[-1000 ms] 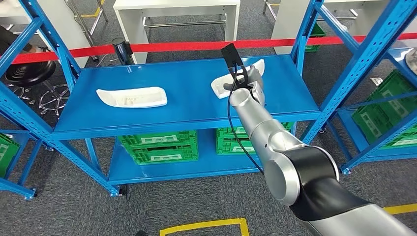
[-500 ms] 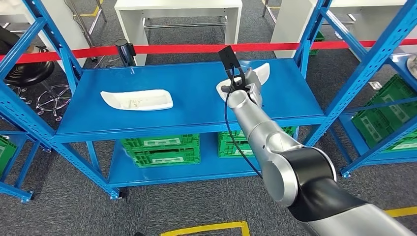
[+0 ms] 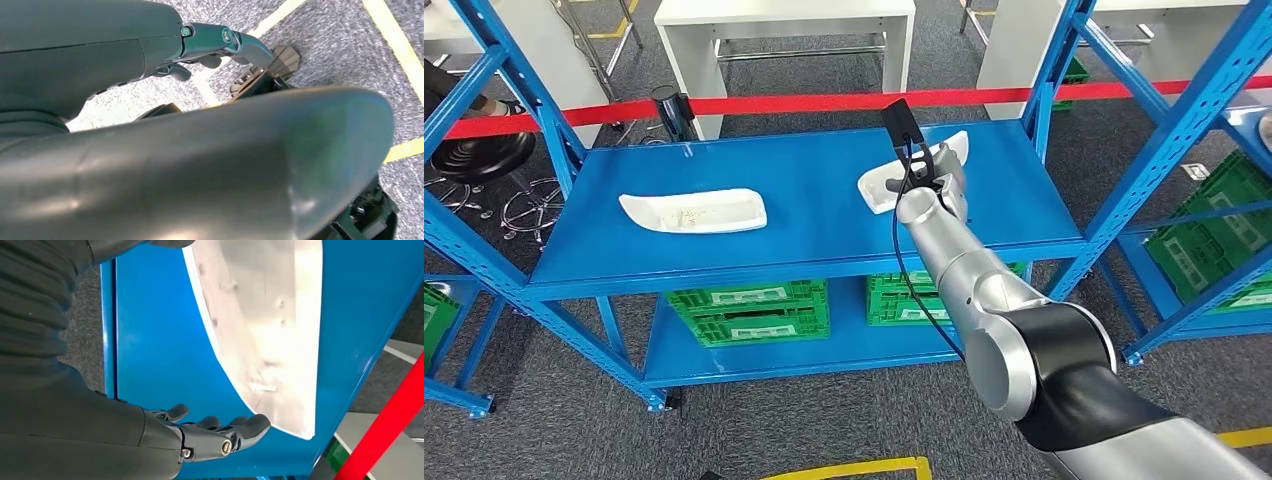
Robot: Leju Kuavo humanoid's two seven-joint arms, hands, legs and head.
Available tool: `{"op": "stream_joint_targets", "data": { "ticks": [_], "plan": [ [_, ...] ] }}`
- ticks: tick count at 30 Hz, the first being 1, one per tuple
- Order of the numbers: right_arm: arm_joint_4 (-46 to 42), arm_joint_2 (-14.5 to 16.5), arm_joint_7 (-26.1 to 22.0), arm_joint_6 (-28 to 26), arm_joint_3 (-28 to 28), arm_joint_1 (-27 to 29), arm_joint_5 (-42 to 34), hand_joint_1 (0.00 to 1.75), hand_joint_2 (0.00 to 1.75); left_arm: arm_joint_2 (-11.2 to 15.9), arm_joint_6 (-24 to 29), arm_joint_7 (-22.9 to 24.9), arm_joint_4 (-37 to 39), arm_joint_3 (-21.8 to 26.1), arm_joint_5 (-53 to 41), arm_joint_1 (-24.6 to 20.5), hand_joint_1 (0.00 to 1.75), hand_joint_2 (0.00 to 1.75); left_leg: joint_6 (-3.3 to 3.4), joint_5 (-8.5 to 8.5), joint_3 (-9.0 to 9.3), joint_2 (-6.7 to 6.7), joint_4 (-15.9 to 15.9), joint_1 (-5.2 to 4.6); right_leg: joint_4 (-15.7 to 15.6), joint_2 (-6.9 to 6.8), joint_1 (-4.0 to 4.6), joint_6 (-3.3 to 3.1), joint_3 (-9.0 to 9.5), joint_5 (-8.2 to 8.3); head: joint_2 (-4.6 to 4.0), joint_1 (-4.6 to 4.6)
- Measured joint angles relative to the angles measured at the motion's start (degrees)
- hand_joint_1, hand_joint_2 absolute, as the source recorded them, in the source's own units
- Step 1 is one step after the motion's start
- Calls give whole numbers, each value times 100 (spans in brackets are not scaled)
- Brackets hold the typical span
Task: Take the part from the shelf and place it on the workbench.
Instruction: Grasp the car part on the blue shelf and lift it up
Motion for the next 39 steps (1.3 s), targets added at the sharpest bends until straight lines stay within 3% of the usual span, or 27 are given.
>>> {"op": "stream_joint_targets", "data": {
  "ticks": [2,4,5,6,7,9,10,11,14,16,19,20,21,22,24,25,27,30,31,32,35,36,37,39],
  "plan": [
    [-1,1,0,-1,0,3,4,0,175,3,0,-4,-1,15,5,0,0,0,-58,-238,-242,4,495,13,-22,0,-17,-57,54,-11,0,-17],
    [1,1,1,0,-1,23,-1,0,175,3,0,-3,1,29,7,11,0,0,-92,-503,-640,5,1210,21,-21,-1,-16,-85,79,-37,0,-23],
    [1,1,3,1,-2,40,-7,0,175,3,0,-2,1,32,7,19,0,0,-98,-528,-782,6,1424,22,-18,0,-15,-89,92,-52,0,-24],
    [2,1,9,1,-4,56,-15,0,175,3,0,-1,2,34,7,26,0,0,-95,-444,-824,6,1431,22,-13,2,-15,-86,107,-70,0,-24],
    [2,1,19,-3,-8,68,-21,0,175,3,0,1,2,35,7,28,0,0,-84,-265,-760,6,1231,22,-7,3,-16,-78,127,-91,0,-23],
    [2,1,62,-24,-25,75,-33,0,175,3,0,6,2,36,6,23,0,0,-41,147,-424,6,477,15,8,7,-5,-43,173,-143,0,-24],
    [2,-1,95,-39,-38,75,-35,0,175,3,0,10,2,37,6,20,0,0,-10,253,-272,6,171,8,15,9,6,-17,186,-168,0,-21],
    [2,-3,129,-52,-53,77,-39,0,175,2,0,14,2,37,6,18,0,0,19,289,-176,5,-18,1,16,11,15,10,193,-185,0,-17],
    [1,-16,215,-75,-91,92,-43,0,175,2,0,28,0,38,1,15,0,0,116,259,-108,2,-126,-5,6,10,11,104,205,-214,0,-8],
    [0,-38,247,-81,-106,91,-40,0,175,1,0,29,-2,38,-4,3,0,0,192,259,-64,1,-171,9,233,0,2,171,107,-348,0,-4],
    [3,-78,273,-80,-127,128,-34,0,175,-10,0,30,-3,38,-7,-7,0,0,261,225,-26,1,-181,13,1272,-7,-5,232,-457,-758,0,3],
    [6,-92,285,-79,-134,157,-34,0,175,-13,0,32,-3,38,-8,-5,0,0,267,209,-15,-1,-177,13,1538,-7,-8,242,-634,-802,0,4],
    [8,-104,293,-79,-140,181,-32,0,175,-13,0,35,-3,38,-8,-3,0,0,267,191,-1,-4,-169,13,1597,-8,-12,246,-716,-734,0,5],
    [10,-114,297,-78,-143,194,-29,0,175,-14,0,37,-3,38,-9,-2,0,0,259,169,18,-6,-157,13,1421,-9,-17,244,-677,-557,0,6],
    [10,-123,290,-75,-144,192,-21,0,175,-17,0,41,-3,38,-9,-6,0,0,223,111,63,-9,-125,9,647,-16,-20,224,-352,-123,0,5],
    [10,-125,280,-71,-144,185,-17,0,175,-19,0,43,-3,38,-9,-12,0,0,195,84,76,-11,-109,-1,311,-17,-12,199,-192,1,0,4],
    [10,-128,259,-63,-145,191,-10,0,175,-20,0,44,-3,38,-9,-21,0,0,135,51,88,-13,-106,-15,37,-15,9,137,-53,24,0,2],
    [9,-138,240,-61,-148,205,-7,0,175,-17,0,45,-4,38,-9,-23,0,0,37,2,88,-6,-90,-9,-9,-10,-3,28,-3,20,0,-2],
    [9,-140,234,-61,-149,200,-4,0,175,-16,0,44,-5,38,-9,-27,0,0,7,-75,31,-3,44,-9,-30,-10,-19,-8,27,21,0,-11],
    [8,-139,229,-61,-150,198,-2,0,175,-14,0,44,-6,39,-9,-31,0,0,-18,-201,-89,1,296,-5,-48,-12,-33,-40,59,19,0,-22],
    [8,-136,215,-43,-151,222,1,0,175,-14,0,43,-5,39,-9,-28,0,0,-61,-597,-673,3,1370,14,-45,-11,-31,-81,93,-16,0,-33],
    [8,-135,210,-31,-151,238,1,0,175,-14,0,40,-5,39,-9,-22,0,0,-63,-576,-778,4,1505,15,-41,-9,-29,-80,101,-29,0,-32],
    [8,-134,203,-19,-151,252,3,0,175,-15,0,36,-5,40,-9,-17,0,0,-58,-442,-768,4,1411,15,-36,-7,-29,-74,114,-43,0,-33],
    [8,-133,190,-2,-151,260,12,0,175,-14,0,25,-5,40,-8,-17,0,0,-23,5,-458,7,668,14,-20,-3,-30,-47,151,-83,0,-33]
  ]
}}
